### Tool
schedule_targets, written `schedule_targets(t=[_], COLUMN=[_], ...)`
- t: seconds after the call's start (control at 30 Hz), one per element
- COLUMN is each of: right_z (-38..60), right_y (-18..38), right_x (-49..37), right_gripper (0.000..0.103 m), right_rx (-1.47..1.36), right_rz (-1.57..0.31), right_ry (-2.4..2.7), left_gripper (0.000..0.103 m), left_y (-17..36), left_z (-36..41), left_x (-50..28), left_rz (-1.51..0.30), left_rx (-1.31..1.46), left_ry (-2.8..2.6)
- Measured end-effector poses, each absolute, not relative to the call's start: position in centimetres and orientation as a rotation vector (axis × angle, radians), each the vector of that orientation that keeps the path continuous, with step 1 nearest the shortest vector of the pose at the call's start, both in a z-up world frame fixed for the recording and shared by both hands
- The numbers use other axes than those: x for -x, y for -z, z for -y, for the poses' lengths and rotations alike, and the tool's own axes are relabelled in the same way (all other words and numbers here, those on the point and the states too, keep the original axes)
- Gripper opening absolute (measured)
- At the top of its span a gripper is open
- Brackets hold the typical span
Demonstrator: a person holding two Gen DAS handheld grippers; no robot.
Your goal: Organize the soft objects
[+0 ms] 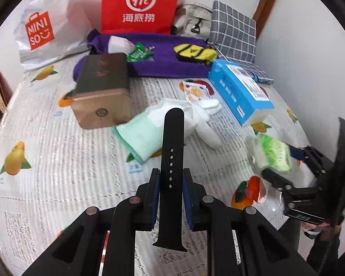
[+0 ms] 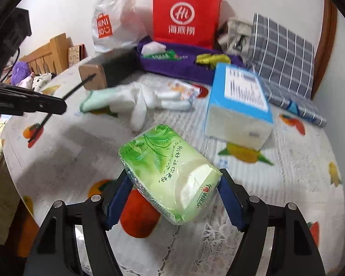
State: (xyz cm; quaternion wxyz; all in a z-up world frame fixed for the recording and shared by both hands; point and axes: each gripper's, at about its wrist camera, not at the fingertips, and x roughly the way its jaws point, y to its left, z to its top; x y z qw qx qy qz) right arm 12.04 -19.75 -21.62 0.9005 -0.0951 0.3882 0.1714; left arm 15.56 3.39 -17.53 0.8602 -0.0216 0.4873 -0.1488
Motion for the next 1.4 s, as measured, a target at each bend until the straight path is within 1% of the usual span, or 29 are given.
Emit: schedule_targets(t=[0.13, 0.37, 0.87, 1.4], right_z=[20.2, 20.7, 21.5, 21.8], right_y=[18.9, 15.9, 9.8, 8.6], right_x=[-12.8, -15.2, -23.6, -32.9], right_gripper=[0.073, 0.073, 0.073, 0.074], right_rx=[0.133, 0.074, 0.009, -0.003], right_rz=[-0.783, -0.761, -0.702, -0.715], right_ry=[-0.370, -0.356, -0.296, -0.265], left_gripper=[0.018, 0.018, 0.018, 0.018], left_y=[16.7, 15.5, 10.5, 8.7], left_z=[-3.8, -4.6, -6.8, -7.5], left_x=[-16.0, -17.6, -23.7, -31.3], left_rz=[-1.005, -0.996, -0.923, -0.902], left_rx=[0.064, 0.100, 0.127, 0.145], left_ry=[0.300, 0.256, 0.158, 0.117])
